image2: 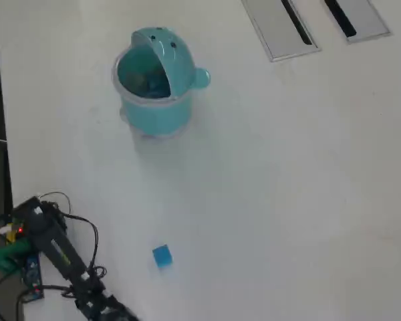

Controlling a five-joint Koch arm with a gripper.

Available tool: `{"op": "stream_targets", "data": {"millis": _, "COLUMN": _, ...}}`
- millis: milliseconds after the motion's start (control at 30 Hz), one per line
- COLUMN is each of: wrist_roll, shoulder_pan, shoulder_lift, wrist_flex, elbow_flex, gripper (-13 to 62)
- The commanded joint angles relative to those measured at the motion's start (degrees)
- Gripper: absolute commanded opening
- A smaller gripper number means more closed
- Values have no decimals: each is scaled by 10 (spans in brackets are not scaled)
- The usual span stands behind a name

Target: Grasp RGB lego blocks and put them in the bin one by one.

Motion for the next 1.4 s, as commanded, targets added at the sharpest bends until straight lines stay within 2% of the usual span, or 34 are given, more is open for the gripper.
{"op": "stream_targets", "data": {"millis": 0, "wrist_roll": 2, "shoulder_pan": -11, "shoulder_lift": 40, "wrist_flex": -44, "elbow_flex": -46, "gripper": 148}}
{"op": "stream_targets", "data": {"millis": 433, "wrist_roll": 13, "shoulder_pan": -118, "shoulder_lift": 141, "wrist_flex": -46, "elbow_flex": -3, "gripper": 148}}
{"op": "stream_targets", "data": {"millis": 1000, "wrist_roll": 10, "shoulder_pan": -319, "shoulder_lift": 445, "wrist_flex": -47, "elbow_flex": 192, "gripper": 147}}
{"op": "stream_targets", "data": {"millis": 1367, "wrist_roll": 6, "shoulder_pan": -439, "shoulder_lift": 536, "wrist_flex": -46, "elbow_flex": 217, "gripper": 147}}
